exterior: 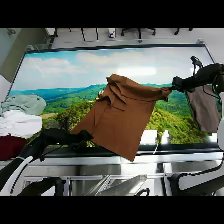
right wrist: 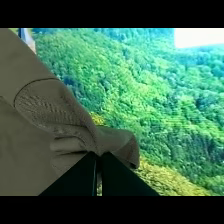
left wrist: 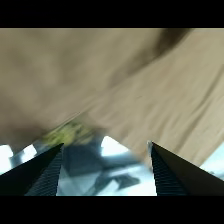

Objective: Fold the shirts.

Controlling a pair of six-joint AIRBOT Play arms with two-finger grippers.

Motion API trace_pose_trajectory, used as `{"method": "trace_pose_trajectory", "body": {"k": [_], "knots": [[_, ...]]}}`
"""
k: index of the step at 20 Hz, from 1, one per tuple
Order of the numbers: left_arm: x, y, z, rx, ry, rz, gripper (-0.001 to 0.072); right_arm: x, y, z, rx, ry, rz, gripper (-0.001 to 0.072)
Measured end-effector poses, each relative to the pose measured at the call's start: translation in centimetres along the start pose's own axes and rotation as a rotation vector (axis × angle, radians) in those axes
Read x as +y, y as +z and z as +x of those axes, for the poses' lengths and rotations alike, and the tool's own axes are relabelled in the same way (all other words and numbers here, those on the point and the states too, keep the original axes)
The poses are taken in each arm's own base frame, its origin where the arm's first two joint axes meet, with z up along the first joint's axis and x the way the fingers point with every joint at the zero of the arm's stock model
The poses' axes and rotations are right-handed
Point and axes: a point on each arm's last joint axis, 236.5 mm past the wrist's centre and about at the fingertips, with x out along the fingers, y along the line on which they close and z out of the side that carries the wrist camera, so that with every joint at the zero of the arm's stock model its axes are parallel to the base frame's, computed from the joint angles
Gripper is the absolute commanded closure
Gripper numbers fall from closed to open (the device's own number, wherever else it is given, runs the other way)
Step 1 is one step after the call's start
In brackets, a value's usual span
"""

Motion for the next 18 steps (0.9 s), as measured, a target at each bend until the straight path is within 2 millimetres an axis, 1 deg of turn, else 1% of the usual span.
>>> {"method": "trace_pose_trajectory", "body": {"k": [1,2,3,4,5,7,8,10,11,13,15,16,17,18], "knots": [[-0.5,0.5,0.6,-0.005,0.004,0.008,0.0106,0.0,0.0,0.0,-0.001,0.000,0.000,0.0691],[-1.0,1.2,1.3,-0.017,0.009,0.020,0.0238,0.0,0.0,0.0,0.000,0.000,0.000,0.0691],[-1.6,2.0,1.9,-0.030,0.016,0.039,0.0676,0.0,0.0,0.0,0.001,0.001,0.001,0.0691],[-2.0,2.7,2.5,-0.039,0.024,0.063,0.0692,0.0,-0.1,0.0,0.004,0.004,0.002,0.0691],[-2.7,3.4,2.9,-0.042,0.029,0.095,0.0692,0.0,-0.2,0.0,0.006,0.004,0.003,0.0692],[-4.0,5.4,2.9,-0.062,0.033,0.145,0.0692,-0.2,-0.6,-0.1,0.026,-0.005,0.003,0.0692],[-4.8,7.0,2.4,-0.086,0.024,0.159,0.0692,-0.6,-1.0,-0.1,0.038,-0.023,0.013,0.0693],[-5.6,10.6,0.6,-0.131,0.026,0.183,0.0692,-1.5,-3.2,-0.3,0.112,-0.063,0.044,0.0693],[-5.6,12.9,-0.7,-0.164,0.032,0.191,0.0692,-1.8,-4.9,-0.3,0.156,-0.078,0.064,0.0692],[-4.8,16.9,-3.5,-0.210,0.057,0.193,0.0692,-1.8,-9.3,-0.4,0.249,-0.097,0.105,0.0692],[-3.7,20.6,-6.0,-0.249,0.079,0.181,0.0691,-1.2,-14.9,-0.5,0.332,-0.112,0.158,0.0692],[-3.1,22.1,-6.8,-0.256,0.090,0.178,0.0691,-0.9,-17.7,-0.5,0.364,-0.117,0.185,0.0691],[-2.7,23.1,-7.4,-0.252,0.095,0.174,0.0692,-0.3,-20.5,-0.3,0.383,-0.112,0.211,0.0691],[-2.4,24.0,-7.7,-0.243,0.101,0.178,0.0689,0.4,-22.8,0.1,0.386,-0.094,0.243,0.0691]]}}
